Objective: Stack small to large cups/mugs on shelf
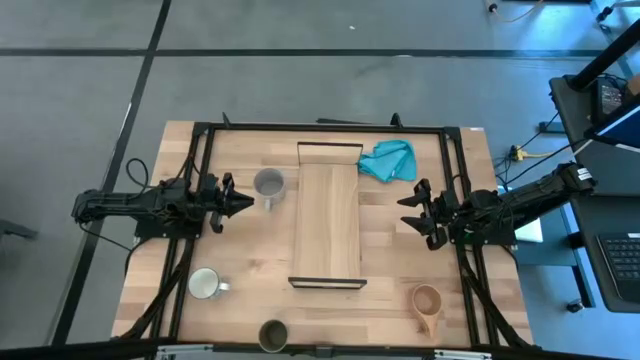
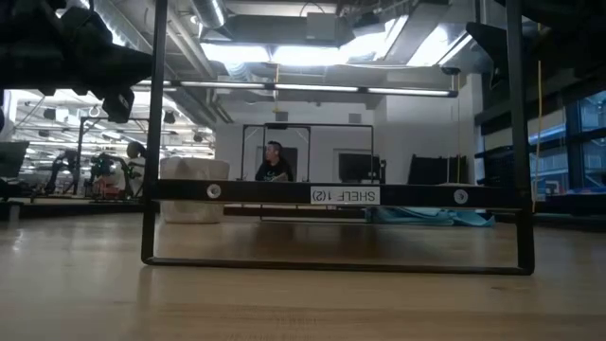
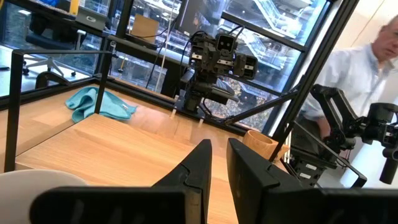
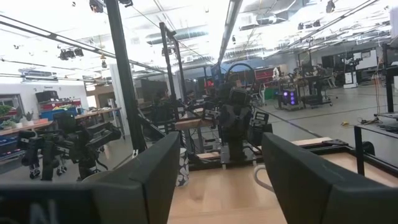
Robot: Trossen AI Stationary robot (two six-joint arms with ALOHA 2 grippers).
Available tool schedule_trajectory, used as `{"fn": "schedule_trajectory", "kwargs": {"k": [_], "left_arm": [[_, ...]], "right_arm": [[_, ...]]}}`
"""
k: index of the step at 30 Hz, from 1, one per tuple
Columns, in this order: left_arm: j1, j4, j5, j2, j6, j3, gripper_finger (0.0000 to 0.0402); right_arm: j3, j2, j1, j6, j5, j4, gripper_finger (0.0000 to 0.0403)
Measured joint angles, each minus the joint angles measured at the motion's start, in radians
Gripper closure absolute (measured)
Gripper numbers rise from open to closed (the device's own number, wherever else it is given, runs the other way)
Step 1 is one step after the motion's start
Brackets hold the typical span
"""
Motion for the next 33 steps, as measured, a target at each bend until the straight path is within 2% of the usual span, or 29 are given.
{"fn": "schedule_trajectory", "kwargs": {"k": [15, 20, 27, 33], "left_arm": [[0.000, 0.000, 0.000, 0.000, 0.000, 0.000, 0.0357], [0.000, 0.000, 0.000, 0.000, 0.000, 0.000, 0.0357], [0.000, 0.000, 0.000, 0.000, 0.000, 0.000, 0.0357], [0.000, 0.000, 0.000, 0.000, 0.000, 0.000, 0.0357]], "right_arm": [[0.000, 0.000, 0.000, 0.003, 0.000, 0.004, 0.0175], [0.000, 0.000, 0.000, 0.104, 0.006, 0.132, 0.0175], [0.038, -0.002, 0.000, 0.087, 0.076, 0.218, 0.0175], [0.116, -0.001, 0.000, 0.082, 0.251, 0.250, 0.0175]]}}
